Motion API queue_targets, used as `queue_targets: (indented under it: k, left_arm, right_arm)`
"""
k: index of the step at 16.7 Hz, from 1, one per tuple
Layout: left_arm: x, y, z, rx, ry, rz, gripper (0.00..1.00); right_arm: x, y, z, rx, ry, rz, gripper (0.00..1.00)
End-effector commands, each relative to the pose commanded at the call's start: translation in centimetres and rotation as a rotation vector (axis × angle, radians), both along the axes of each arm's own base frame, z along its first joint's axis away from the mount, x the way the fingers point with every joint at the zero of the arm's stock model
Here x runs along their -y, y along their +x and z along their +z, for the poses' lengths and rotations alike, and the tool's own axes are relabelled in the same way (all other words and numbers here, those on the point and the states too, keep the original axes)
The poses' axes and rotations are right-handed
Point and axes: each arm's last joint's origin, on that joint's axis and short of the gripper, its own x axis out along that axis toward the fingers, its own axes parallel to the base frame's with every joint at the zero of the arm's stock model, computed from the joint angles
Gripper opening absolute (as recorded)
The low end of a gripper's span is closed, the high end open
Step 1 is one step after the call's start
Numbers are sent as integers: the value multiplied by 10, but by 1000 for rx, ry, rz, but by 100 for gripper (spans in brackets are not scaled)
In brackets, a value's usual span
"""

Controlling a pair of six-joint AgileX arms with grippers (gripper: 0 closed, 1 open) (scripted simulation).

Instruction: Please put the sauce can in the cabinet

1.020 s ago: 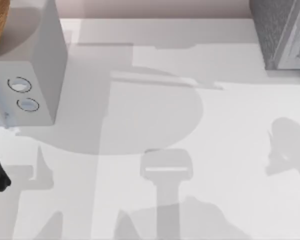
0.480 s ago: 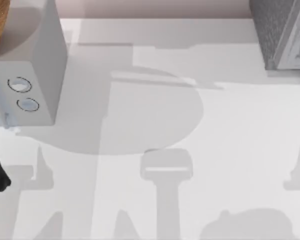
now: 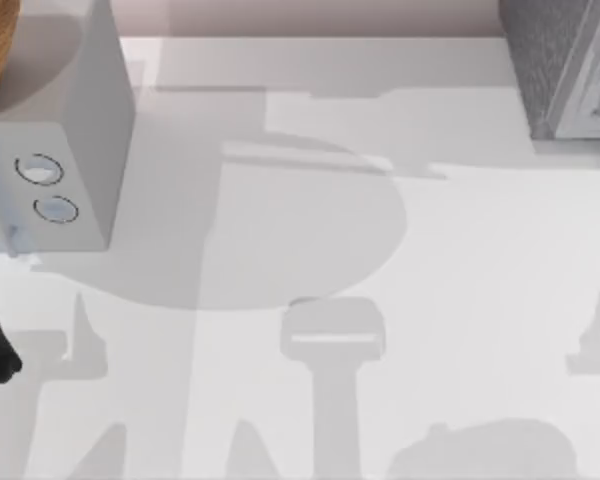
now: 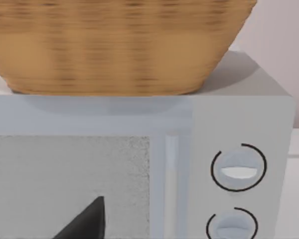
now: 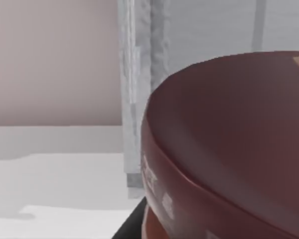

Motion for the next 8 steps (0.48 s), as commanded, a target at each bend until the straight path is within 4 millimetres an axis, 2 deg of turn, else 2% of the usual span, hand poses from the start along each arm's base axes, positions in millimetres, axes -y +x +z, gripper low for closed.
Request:
queue_targets:
  k: [2,4,8]
  left_arm:
    - [0,0,0,0,0,0,100]
    - [0,0,0,0,0,0,100]
    - [0,0,0,0,0,0,100]
  right_arm:
    - [-1,2,23,-20,3,-6,0]
    - [-2,5,56,-35,6,-9,0]
    - [-7,23,145,-37,7,-10,0]
